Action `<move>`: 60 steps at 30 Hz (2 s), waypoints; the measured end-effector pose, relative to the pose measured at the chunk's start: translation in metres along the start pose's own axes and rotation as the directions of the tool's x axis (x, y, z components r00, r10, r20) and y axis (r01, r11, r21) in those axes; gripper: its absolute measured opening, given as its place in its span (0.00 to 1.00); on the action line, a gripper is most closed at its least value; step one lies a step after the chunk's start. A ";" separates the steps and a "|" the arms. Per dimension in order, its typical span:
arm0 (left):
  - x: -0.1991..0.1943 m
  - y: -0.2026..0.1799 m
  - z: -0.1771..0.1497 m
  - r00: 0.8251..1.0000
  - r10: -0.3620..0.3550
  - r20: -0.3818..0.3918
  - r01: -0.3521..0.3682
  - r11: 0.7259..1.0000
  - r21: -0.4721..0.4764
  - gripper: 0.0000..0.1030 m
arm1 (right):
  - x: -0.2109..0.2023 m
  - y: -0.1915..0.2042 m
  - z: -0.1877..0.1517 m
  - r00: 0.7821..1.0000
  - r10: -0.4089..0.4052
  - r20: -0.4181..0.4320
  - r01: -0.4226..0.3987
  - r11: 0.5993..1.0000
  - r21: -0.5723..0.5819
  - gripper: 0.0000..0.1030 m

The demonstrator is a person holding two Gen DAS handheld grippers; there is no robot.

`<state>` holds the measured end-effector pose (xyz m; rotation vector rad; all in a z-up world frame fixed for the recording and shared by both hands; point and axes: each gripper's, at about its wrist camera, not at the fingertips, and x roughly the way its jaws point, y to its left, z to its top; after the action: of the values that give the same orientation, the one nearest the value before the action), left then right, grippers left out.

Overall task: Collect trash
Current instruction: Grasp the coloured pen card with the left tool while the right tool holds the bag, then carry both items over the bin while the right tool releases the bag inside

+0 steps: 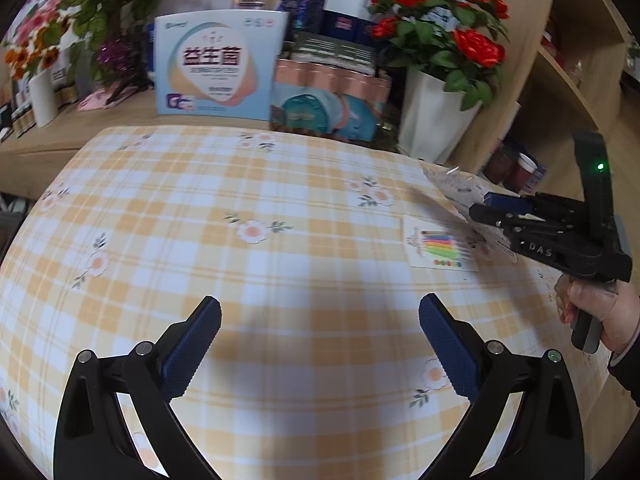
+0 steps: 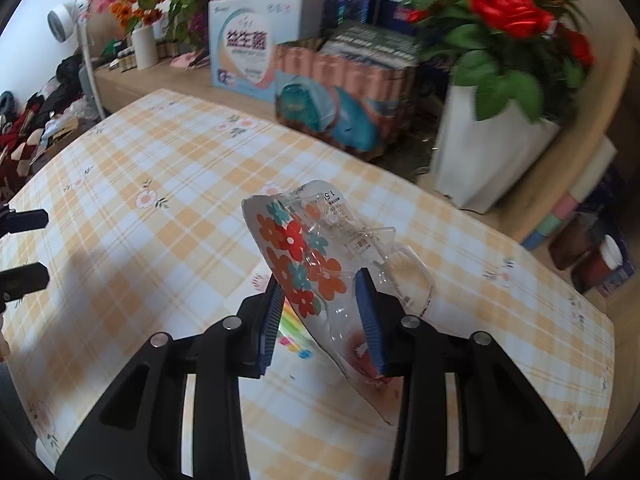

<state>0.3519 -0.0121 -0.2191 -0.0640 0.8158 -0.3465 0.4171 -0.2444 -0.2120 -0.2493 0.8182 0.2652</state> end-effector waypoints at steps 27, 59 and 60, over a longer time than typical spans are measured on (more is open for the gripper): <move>0.151 -0.152 0.044 0.952 -0.187 -0.242 0.301 0.710 0.637 0.67 | -0.042 -0.094 -0.099 0.996 -0.072 -0.046 0.078 0.985 0.151 0.34; 0.078 -0.118 0.023 0.962 -0.195 -0.190 0.260 0.863 0.433 0.30 | -0.084 -0.062 -0.098 0.999 -0.021 0.028 0.014 0.975 0.220 0.35; 0.067 -0.115 0.022 0.963 -0.203 -0.179 0.261 0.870 0.418 0.30 | -0.088 -0.059 -0.099 0.999 -0.018 0.034 0.010 0.975 0.224 0.35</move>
<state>0.3784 -0.1441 -0.2297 0.2891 0.8433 -0.7646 0.3118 -0.3432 -0.2047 -0.0386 0.8035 0.1616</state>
